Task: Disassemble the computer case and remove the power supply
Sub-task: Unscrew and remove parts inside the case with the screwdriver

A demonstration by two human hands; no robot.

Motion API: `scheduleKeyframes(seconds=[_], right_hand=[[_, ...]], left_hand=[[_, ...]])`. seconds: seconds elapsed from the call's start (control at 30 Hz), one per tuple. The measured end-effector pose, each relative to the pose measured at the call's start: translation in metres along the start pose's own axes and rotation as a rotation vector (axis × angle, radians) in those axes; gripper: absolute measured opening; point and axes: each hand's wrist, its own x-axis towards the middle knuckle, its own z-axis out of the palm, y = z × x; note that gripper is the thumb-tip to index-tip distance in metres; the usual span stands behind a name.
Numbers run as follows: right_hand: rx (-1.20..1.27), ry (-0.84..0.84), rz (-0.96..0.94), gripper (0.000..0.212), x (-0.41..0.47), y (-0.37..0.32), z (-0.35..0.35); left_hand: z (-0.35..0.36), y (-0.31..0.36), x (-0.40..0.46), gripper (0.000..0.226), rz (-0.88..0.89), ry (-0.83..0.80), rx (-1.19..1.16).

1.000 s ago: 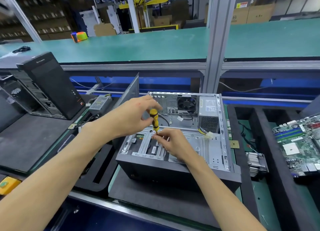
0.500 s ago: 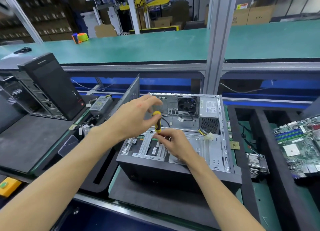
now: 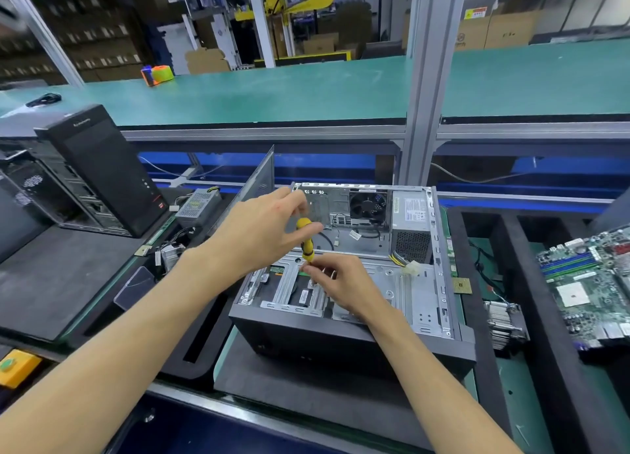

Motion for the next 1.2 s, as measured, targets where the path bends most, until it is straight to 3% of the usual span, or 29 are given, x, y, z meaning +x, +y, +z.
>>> scheduleKeyframes(seconds=[0.07, 0.17, 0.3, 0.37, 0.47, 0.6, 0.7, 0.8, 1.0, 1.1, 1.2], right_hand=[[-0.004, -0.002, 0.034, 0.018, 0.001, 0.000, -0.001], [-0.003, -0.012, 0.026, 0.018, 0.001, 0.001, 0.000], [0.017, 0.013, -0.010, 0.014, 0.000, -0.002, 0.001], [0.035, 0.033, -0.042, 0.008, -0.001, -0.005, 0.000], [0.037, 0.042, -0.073, 0.024, -0.002, -0.008, -0.002], [0.043, 0.025, -0.025, 0.017, -0.003, -0.005, -0.002], [0.039, 0.029, -0.029, 0.021, -0.002, -0.003, -0.001], [0.032, 0.040, -0.050, 0.021, -0.001, 0.000, 0.000], [0.026, 0.010, -0.069, 0.013, -0.001, 0.001, 0.000], [0.043, 0.011, -0.020, 0.014, -0.001, 0.001, 0.001], [0.071, 0.040, 0.045, 0.013, 0.000, 0.004, 0.002]], left_hand=[[-0.005, -0.002, -0.001, 0.024, 0.101, -0.076, -0.178], [-0.011, -0.003, 0.000, 0.029, 0.126, -0.123, -0.214], [-0.012, -0.001, 0.003, 0.016, 0.045, -0.100, -0.111], [-0.008, 0.005, 0.001, 0.034, 0.007, -0.082, 0.055], [0.000, 0.012, -0.001, 0.046, -0.021, -0.016, 0.222], [0.001, 0.007, -0.004, 0.023, 0.084, -0.041, -0.114], [-0.003, 0.005, -0.005, 0.023, 0.173, -0.084, -0.248], [-0.005, 0.007, -0.003, 0.011, 0.116, -0.043, -0.141], [0.004, 0.013, -0.002, 0.044, -0.069, 0.002, 0.178], [0.002, 0.006, -0.007, 0.038, -0.014, 0.014, 0.007], [-0.005, -0.001, -0.008, 0.033, 0.147, -0.135, -0.215]])
